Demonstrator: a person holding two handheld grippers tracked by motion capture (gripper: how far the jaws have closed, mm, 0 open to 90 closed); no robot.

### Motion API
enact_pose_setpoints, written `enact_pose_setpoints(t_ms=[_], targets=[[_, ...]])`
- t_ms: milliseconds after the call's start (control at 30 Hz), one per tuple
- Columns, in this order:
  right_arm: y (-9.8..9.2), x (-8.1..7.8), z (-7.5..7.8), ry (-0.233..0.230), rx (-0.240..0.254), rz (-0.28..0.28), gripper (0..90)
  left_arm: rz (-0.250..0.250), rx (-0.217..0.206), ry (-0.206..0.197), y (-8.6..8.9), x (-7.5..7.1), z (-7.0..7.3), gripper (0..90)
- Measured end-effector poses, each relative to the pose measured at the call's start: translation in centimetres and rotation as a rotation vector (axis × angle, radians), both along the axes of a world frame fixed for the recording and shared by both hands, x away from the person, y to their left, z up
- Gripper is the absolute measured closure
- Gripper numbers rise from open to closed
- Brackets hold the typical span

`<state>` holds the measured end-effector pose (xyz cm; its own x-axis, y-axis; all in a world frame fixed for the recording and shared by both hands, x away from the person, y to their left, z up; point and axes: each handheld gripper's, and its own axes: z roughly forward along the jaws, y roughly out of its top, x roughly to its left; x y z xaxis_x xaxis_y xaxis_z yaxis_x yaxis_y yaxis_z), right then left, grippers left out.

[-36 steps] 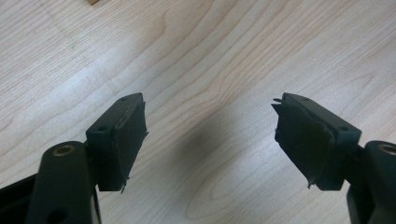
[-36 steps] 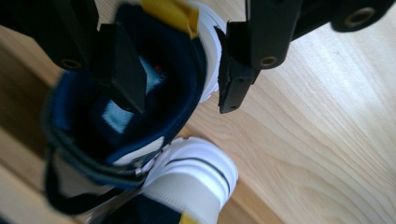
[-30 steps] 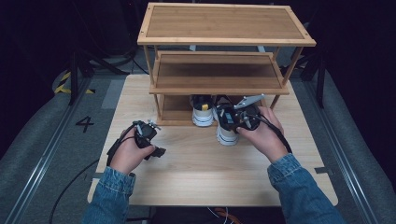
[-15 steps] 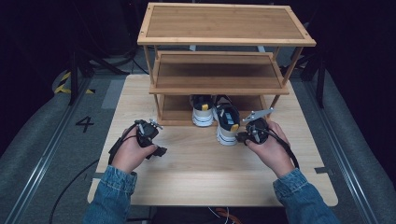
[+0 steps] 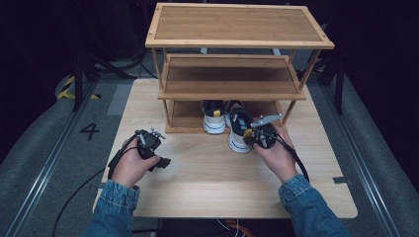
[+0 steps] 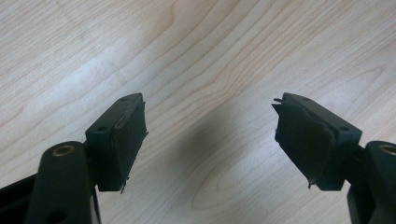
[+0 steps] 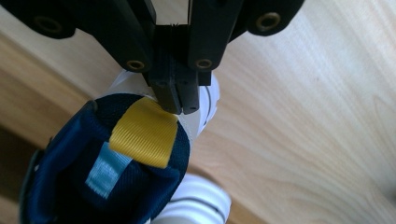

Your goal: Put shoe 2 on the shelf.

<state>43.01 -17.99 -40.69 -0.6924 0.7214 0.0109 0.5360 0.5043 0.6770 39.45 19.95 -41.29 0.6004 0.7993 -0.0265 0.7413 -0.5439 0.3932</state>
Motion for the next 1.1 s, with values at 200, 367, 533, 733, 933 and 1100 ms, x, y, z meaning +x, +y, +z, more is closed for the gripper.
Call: enact_pose_setpoints(t_ms=[200, 367, 533, 733, 933, 1100], targets=[[0.2, 1.2, 0.5, -0.014, 0.019, 0.009, 90.0, 0.017, 0.002, -0.001, 0.9, -0.7, 0.0, 24.7], [0.5, 1.9, 0.8, -0.032, 0.017, 0.019, 90.0, 0.035, 0.003, 0.004, 1.3, -1.2, 0.0, 24.7], [0.8, 3.1, 0.9, -0.049, 0.004, 0.011, 90.0, 0.049, 0.003, 0.004, 1.8, -1.5, -0.1, 24.7], [1.2, 4.1, 0.6, -0.079, -0.026, -0.001, 90.0, 0.058, 0.003, 0.005, 2.1, -1.8, -0.1, 24.7], [1.4, 5.3, 0.1, -0.114, -0.035, 0.004, 89.8, 0.063, 0.002, 0.007, 2.3, -1.9, -0.2, 24.7], [1.3, 5.8, -0.2, -0.119, -0.005, -0.002, 89.6, 0.069, 0.0, 0.01, 2.5, -2.1, -0.3, 24.7]])
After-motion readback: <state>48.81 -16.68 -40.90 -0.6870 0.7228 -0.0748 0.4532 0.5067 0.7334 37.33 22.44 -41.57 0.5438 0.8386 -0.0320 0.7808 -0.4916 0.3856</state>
